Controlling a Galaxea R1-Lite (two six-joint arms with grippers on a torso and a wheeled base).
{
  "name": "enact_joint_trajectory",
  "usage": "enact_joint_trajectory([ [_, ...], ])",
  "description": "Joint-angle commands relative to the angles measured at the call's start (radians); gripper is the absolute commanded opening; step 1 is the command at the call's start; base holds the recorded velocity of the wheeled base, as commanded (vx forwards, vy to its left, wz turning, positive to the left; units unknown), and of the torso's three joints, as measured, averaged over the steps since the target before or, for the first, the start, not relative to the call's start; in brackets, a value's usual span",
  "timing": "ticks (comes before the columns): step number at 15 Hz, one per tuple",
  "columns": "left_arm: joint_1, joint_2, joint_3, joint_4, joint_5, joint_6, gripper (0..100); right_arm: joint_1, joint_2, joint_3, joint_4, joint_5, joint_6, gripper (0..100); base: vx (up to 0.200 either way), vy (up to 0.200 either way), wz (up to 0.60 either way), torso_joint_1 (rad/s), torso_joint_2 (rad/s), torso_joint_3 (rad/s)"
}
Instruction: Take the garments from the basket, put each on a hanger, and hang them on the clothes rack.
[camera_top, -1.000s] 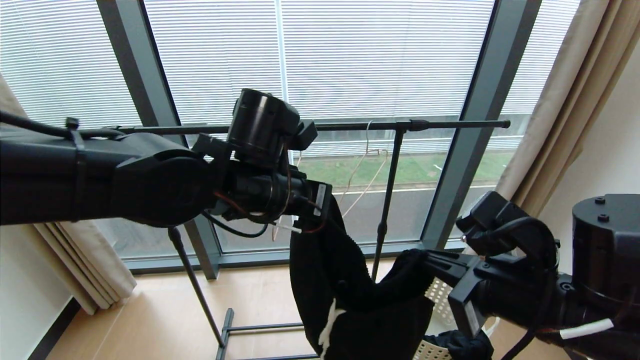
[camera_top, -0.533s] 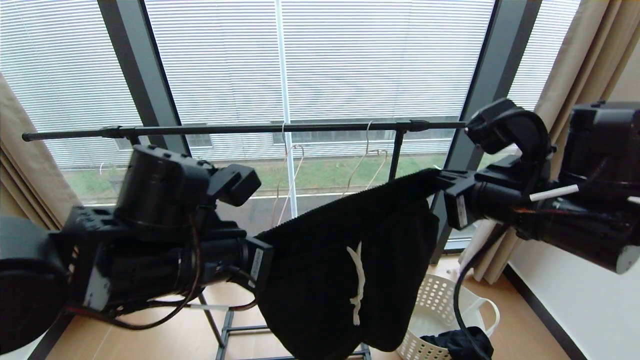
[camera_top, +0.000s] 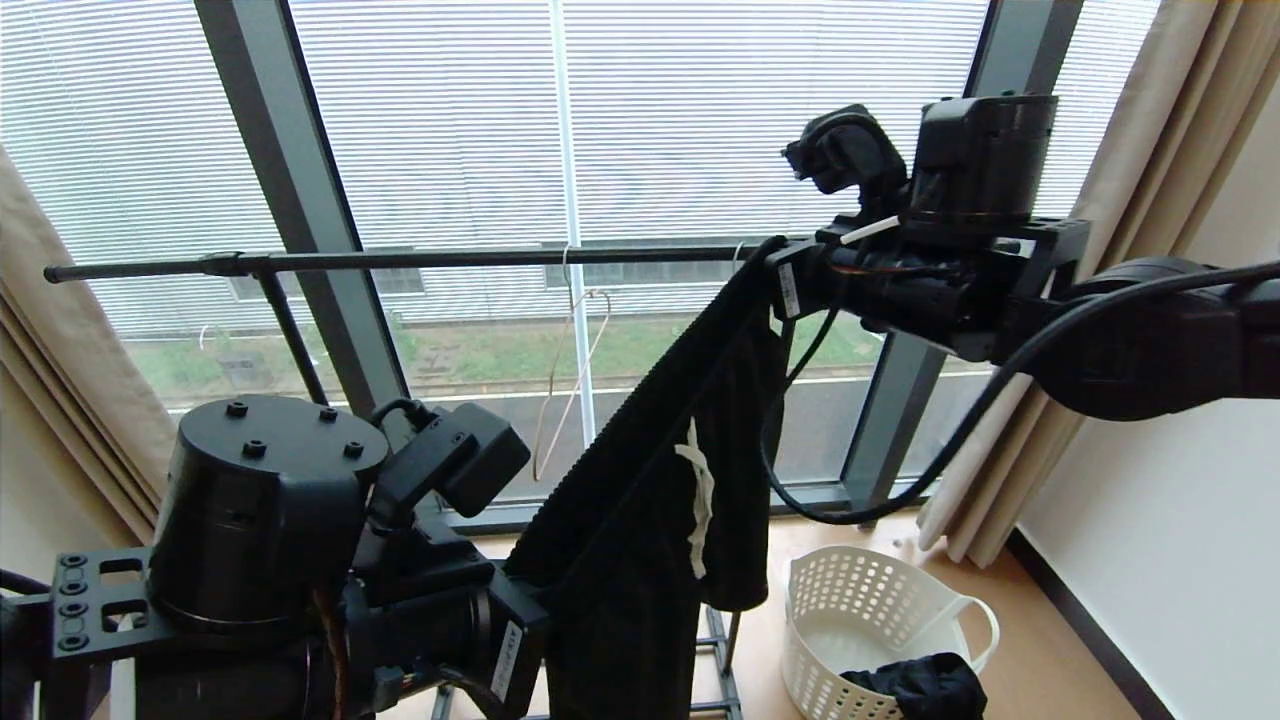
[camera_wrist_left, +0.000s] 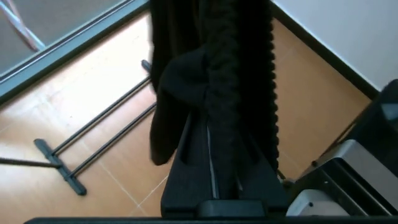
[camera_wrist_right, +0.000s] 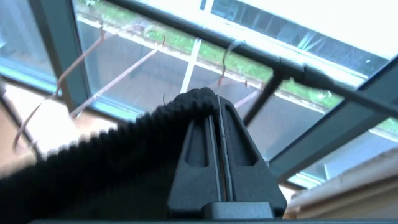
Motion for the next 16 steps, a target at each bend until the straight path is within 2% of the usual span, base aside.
enact_joint_trajectory([
  [1, -0.033, 0.037, 0.002, -0.021, -0.001, -0.014, 0, 0.003, 0.116, -0.096, 0.0, -0.009, -0.002, 0, 0.0, 0.0, 0.0, 0.0, 0.0, 0.0],
  [5, -0.081, 0.088, 0.002, -0.067, 0.001, -0.045, 0, 0.046, 0.135, -0.134, 0.014, -0.009, -0.003, 0, 0.0, 0.0, 0.0, 0.0, 0.0, 0.0],
  [8, -0.087, 0.112, 0.002, -0.099, 0.001, -0.05, 0, 0.095, 0.127, -0.13, 0.037, -0.009, 0.0, 0, 0.0, 0.0, 0.0, 0.0, 0.0, 0.0],
  [11, -0.085, 0.12, -0.003, -0.099, 0.001, -0.085, 0, 0.099, 0.116, -0.122, 0.037, -0.018, 0.001, 0, 0.0, 0.0, 0.0, 0.0, 0.0, 0.0],
  [13, -0.048, 0.115, -0.003, -0.099, 0.002, -0.085, 0, 0.08, 0.079, -0.088, 0.035, -0.052, 0.003, 0, 0.0, 0.0, 0.0, 0.0, 0.0, 0.0],
  [16, 0.047, 0.109, -0.023, -0.099, 0.002, -0.079, 0, 0.034, -0.05, 0.048, 0.035, -0.052, 0.004, 0, 0.0, 0.0, 0.0, 0.0, 0.0, 0.0],
])
